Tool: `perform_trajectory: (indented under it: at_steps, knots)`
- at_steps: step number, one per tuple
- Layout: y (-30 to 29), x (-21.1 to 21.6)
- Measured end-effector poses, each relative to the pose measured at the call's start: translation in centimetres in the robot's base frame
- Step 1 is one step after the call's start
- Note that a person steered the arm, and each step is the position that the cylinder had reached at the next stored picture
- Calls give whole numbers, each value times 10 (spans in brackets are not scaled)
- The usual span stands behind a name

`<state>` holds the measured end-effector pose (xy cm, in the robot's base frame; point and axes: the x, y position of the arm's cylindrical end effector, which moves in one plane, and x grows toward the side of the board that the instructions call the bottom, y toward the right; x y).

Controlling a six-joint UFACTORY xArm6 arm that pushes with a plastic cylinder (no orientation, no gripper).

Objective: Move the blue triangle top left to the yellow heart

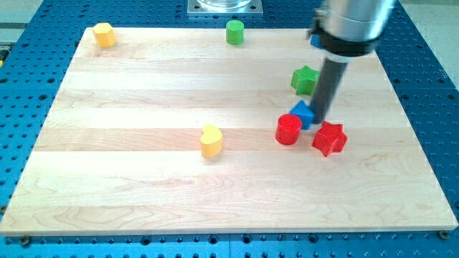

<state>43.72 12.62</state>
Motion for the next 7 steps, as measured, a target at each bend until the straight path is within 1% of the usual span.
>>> perform_trajectory:
  at_steps: [1, 3, 4, 5, 6, 7]
  knots:
    - [-2, 0]
    - [-108, 22]
    - [-84, 26]
    - [-89, 35]
    - [-106, 36]
    - [-168, 26]
